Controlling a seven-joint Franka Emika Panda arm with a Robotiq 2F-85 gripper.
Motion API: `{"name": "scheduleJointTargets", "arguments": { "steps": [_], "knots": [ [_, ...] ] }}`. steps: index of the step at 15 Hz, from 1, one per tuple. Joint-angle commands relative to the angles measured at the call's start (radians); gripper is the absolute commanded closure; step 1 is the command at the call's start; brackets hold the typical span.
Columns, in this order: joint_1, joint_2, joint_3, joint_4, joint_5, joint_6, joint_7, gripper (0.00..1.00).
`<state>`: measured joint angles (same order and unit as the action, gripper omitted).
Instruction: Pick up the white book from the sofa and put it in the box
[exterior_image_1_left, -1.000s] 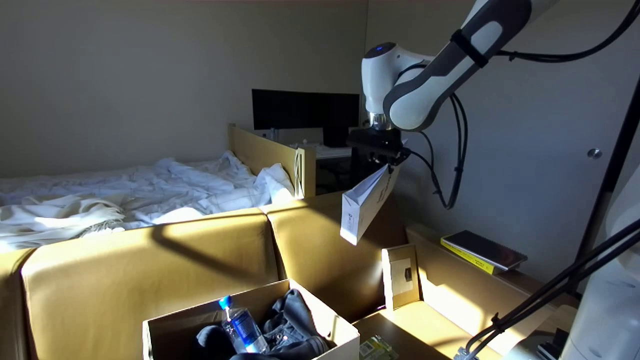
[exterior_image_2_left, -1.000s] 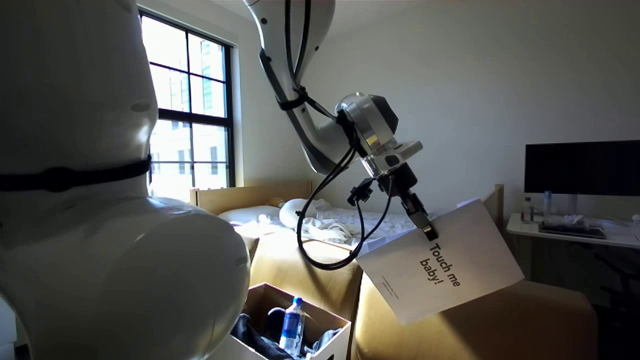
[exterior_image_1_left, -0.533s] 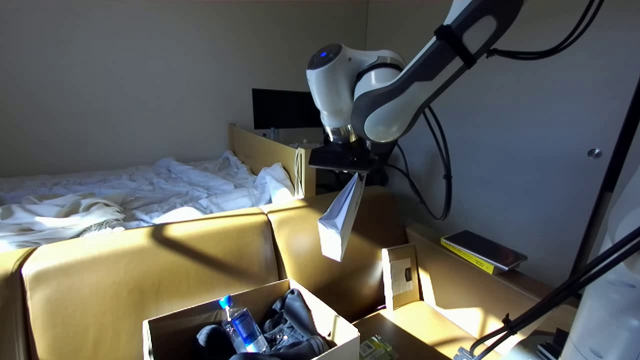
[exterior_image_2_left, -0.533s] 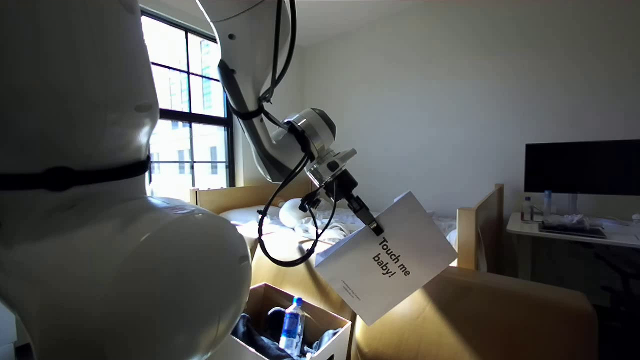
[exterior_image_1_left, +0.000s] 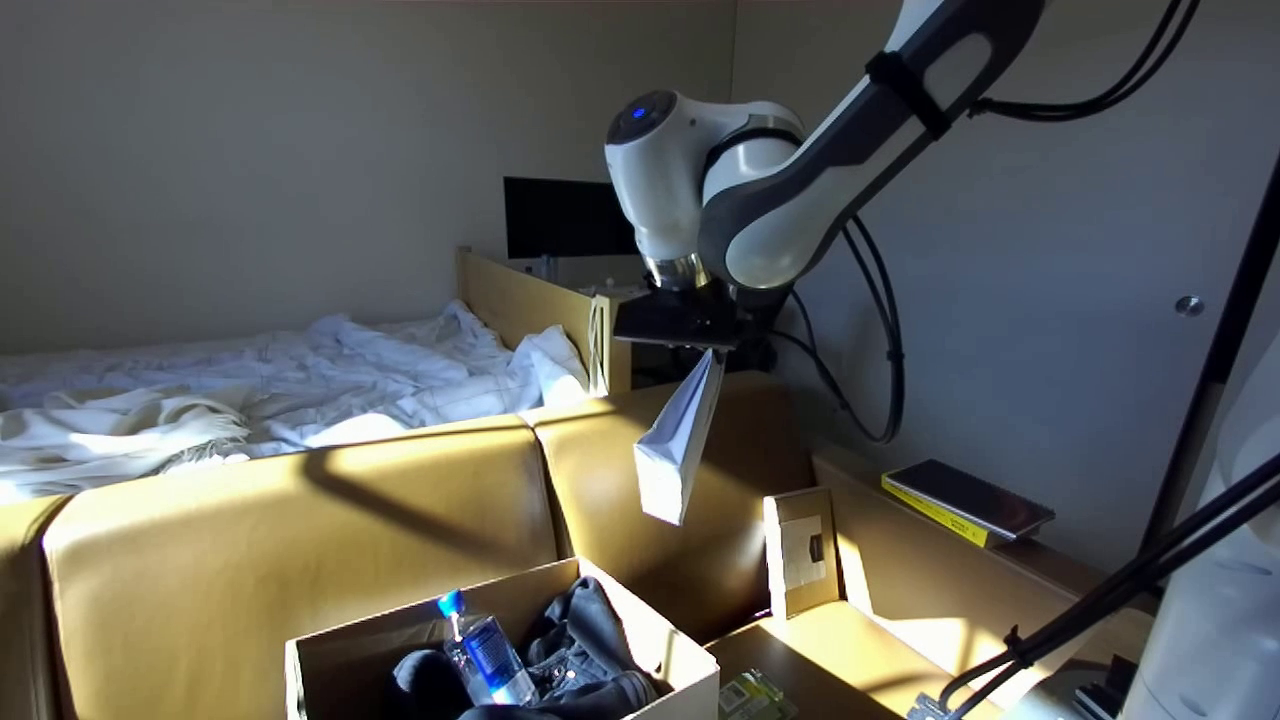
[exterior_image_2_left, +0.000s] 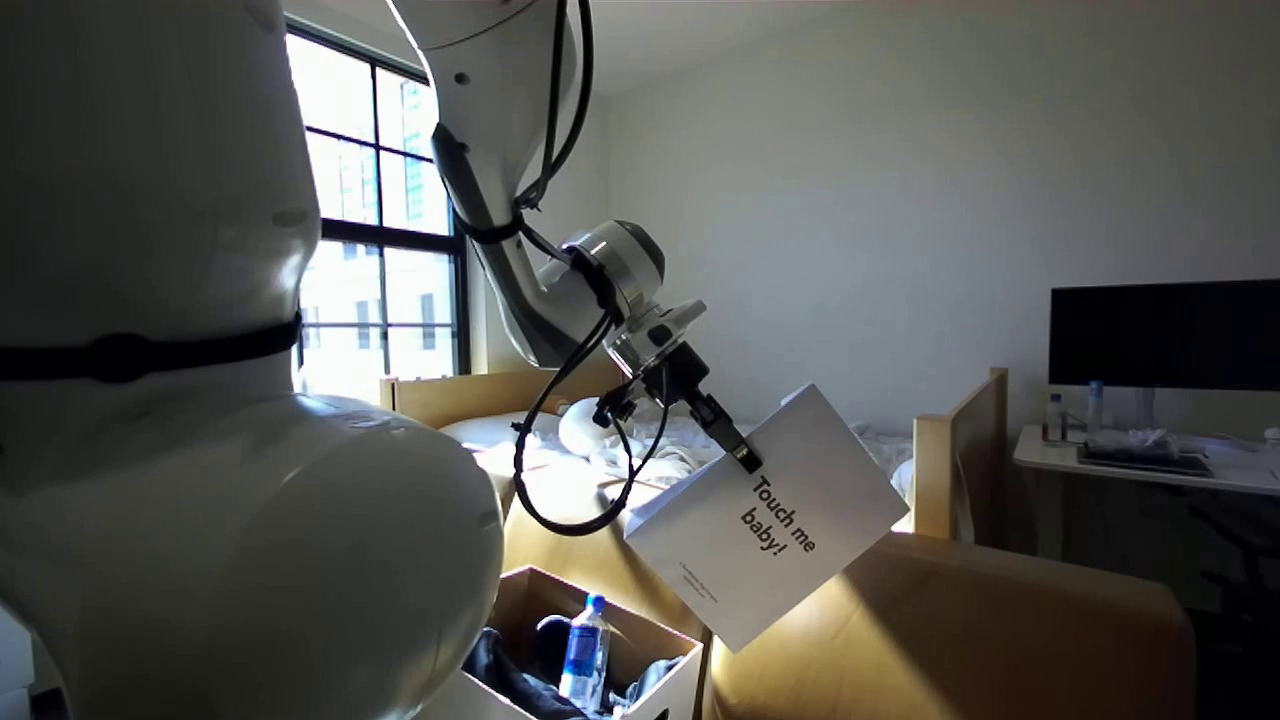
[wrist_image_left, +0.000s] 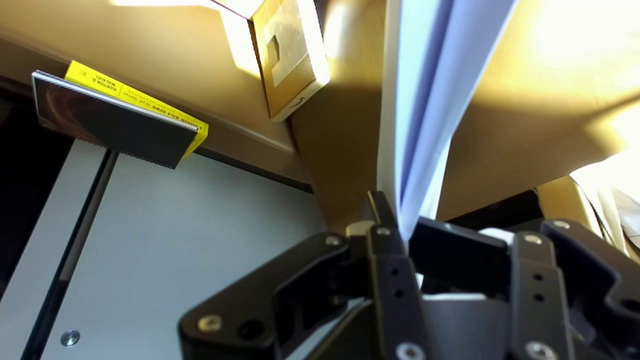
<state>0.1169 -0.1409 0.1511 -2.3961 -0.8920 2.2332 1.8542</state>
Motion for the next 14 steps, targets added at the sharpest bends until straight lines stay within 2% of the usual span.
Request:
{"name": "scheduleJointTargets", "arguments": {
  "steps": [1,2,5,8,11,14],
  "knots": [
    [0.036,0.059,0.082,0.072,-0.053,-0.202,0.135,0.99],
    [0.058,0.114,0.128,0.125,-0.085,-0.289,0.178,0.99],
    [0.156,0.264,0.196,0.275,-0.17,-0.519,0.218,0.99],
    [0.26,0.418,0.211,0.432,-0.275,-0.668,0.189,0.99],
    [0.327,0.548,0.19,0.546,-0.383,-0.669,0.179,0.99],
    [0.33,0.692,0.178,0.644,-0.396,-0.542,0.135,0.99]
  ]
}}
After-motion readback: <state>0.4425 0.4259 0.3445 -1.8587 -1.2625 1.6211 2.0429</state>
